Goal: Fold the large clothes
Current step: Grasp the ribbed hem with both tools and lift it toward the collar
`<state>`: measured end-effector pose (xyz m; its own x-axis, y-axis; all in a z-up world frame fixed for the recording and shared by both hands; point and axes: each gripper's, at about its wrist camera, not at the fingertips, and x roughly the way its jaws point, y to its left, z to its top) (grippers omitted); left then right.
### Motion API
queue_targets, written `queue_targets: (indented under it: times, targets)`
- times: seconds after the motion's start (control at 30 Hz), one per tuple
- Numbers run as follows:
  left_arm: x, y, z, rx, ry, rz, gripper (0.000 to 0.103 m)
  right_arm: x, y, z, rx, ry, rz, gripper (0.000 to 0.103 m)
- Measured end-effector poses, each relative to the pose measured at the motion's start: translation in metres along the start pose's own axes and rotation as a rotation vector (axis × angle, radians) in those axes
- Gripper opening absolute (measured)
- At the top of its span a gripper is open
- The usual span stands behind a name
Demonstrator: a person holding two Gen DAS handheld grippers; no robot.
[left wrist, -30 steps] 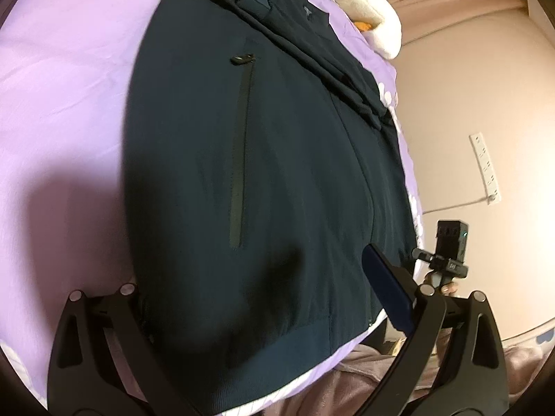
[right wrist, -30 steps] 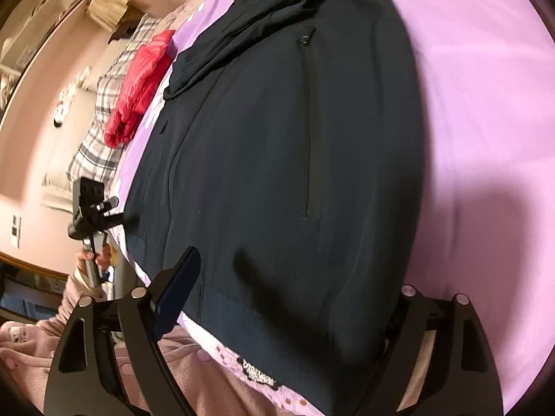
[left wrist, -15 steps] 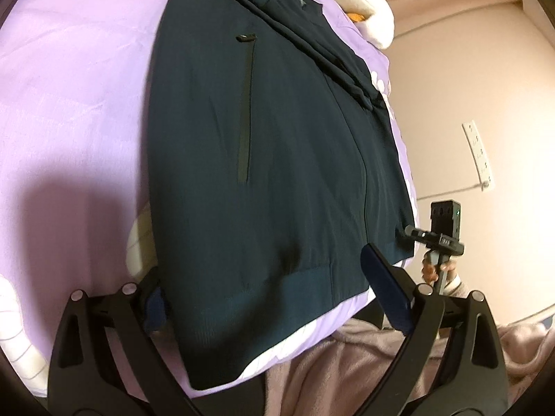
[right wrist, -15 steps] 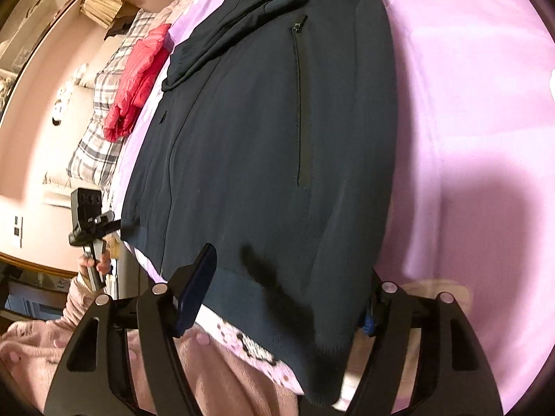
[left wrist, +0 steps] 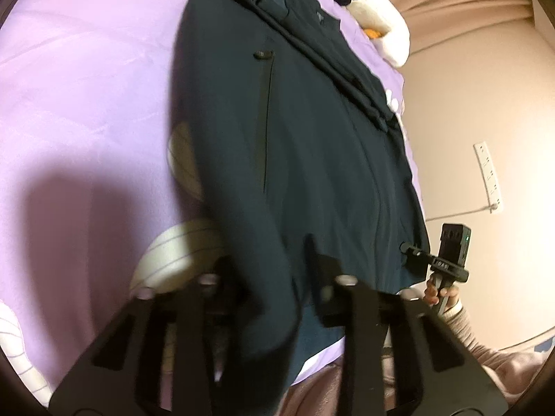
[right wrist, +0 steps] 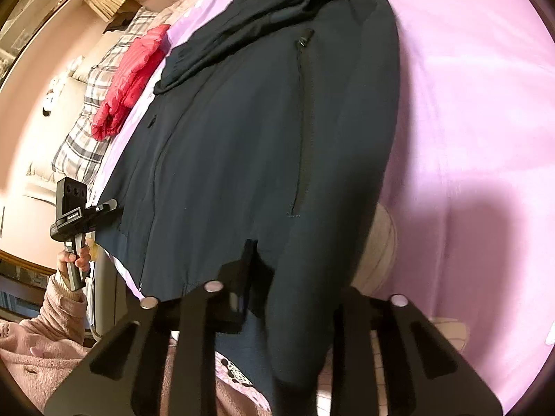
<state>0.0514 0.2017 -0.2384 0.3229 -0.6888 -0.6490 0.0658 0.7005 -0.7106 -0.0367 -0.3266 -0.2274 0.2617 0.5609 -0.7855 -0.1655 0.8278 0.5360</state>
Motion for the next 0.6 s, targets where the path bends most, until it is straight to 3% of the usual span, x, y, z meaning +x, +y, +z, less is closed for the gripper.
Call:
queue_targets:
  times: [0.33,0.6]
  targets:
    - [-0.013,-0.05,0.018,0.047,-0.129,-0.091,0.015,-0.014,0.043,0.028,-0.058,-0.137,0.205,0.012]
    - [-0.017,-0.101,0.035,0.144,-0.191,-0.109,0.015,-0.024,0.073,0.06,-0.089,-0.276,0.348,0.012]
